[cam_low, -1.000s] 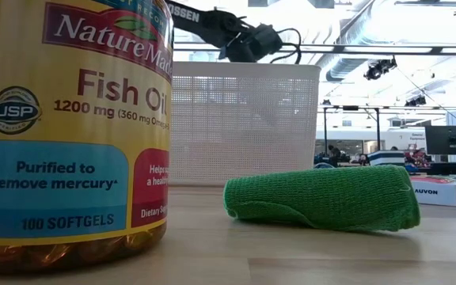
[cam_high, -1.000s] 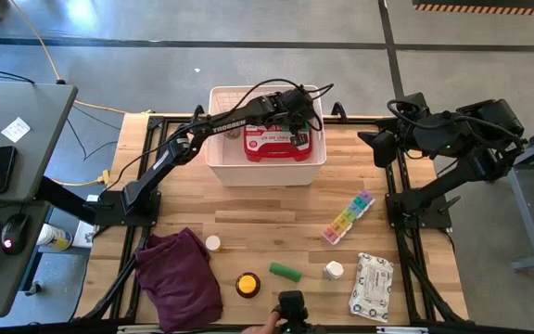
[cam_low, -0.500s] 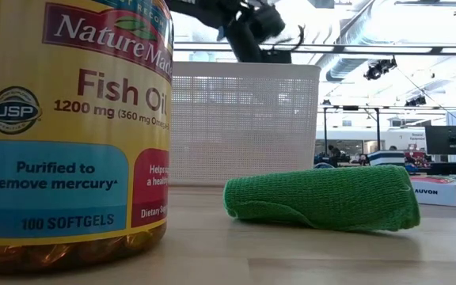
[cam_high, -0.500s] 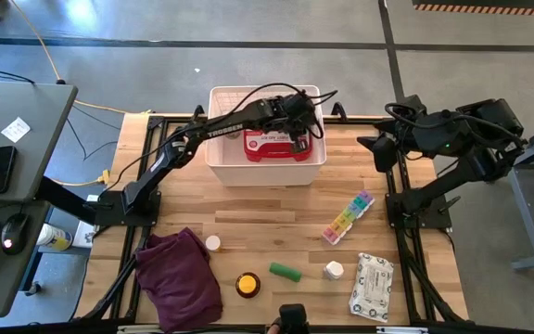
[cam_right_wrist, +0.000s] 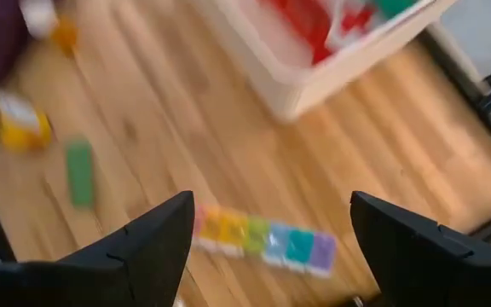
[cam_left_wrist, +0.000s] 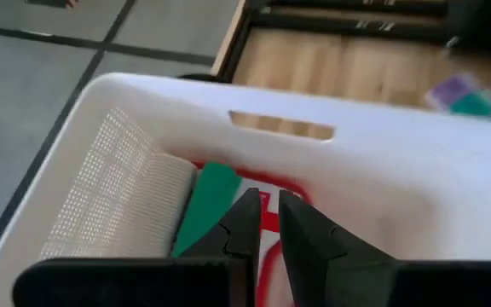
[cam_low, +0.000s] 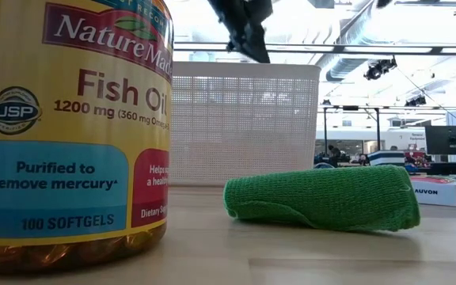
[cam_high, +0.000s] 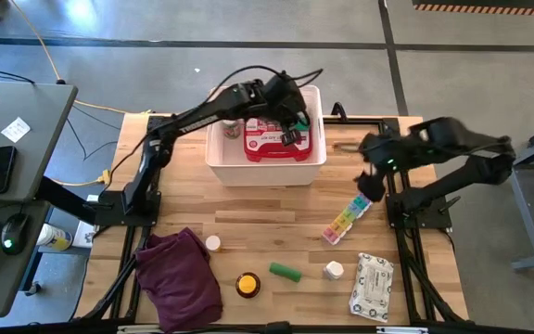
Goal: Pick & place medical supplies in basket/bin
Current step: Put the medicine organizer into the white bin
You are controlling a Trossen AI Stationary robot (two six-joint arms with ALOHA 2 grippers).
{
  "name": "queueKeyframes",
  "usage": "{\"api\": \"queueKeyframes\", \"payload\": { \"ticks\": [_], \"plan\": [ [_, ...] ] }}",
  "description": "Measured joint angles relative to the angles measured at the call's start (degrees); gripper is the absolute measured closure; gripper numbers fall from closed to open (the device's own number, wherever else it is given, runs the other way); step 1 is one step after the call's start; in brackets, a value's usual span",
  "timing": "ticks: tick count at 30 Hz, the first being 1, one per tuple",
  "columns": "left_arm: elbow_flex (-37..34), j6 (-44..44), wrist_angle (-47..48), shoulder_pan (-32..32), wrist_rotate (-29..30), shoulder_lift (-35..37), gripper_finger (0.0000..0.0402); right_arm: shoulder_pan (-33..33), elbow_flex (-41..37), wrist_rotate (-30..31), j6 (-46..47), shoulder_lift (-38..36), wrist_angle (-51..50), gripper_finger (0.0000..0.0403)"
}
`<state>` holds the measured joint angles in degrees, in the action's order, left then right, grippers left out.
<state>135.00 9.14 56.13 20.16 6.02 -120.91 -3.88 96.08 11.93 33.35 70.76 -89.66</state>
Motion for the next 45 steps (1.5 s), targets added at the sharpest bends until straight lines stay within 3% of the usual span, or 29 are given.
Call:
{"api": "queueKeyframes", "payload": {
  "ticks": [5,10,13,21,30,39,45],
  "plan": [
    [0.0,-4.1,2.8,-1.4,-0.3,3.8,0.0321,0.2,-11.2,-5.2,-5.5,-0.2,3.8,0.0098],
    [0.0,-6.6,5.8,-3.3,0.1,7.0,0.0321,0.1,-22.3,-15.9,-11.1,-0.2,11.5,0.0098],
    [0.0,-7.3,6.9,-5.1,1.1,8.7,0.0321,0.1,-28.6,-19.4,-15.5,-0.2,14.1,0.0098],
    [0.0,-13.9,12.2,-10.9,7.4,12.9,0.0321,0.1,-39.6,-20.1,-28.8,-0.3,20.6,0.0098],
    [0.0,-24.1,15.8,-19.6,16.5,16.0,0.0321,-1.2,-48.0,-16.4,-46.2,-0.3,33.0,0.0098],
    [0.0,-29.0,16.0,-27.7,27.4,17.3,0.0321,-3.4,-53.6,-11.3,-51.3,-0.2,36.7,0.0098],
    [0.0,-30.5,14.7,-29.7,29.3,17.7,0.0321,-3.6,-55.7,-7.3,-55.4,0.1,41.8,0.0098]
  ]
}}
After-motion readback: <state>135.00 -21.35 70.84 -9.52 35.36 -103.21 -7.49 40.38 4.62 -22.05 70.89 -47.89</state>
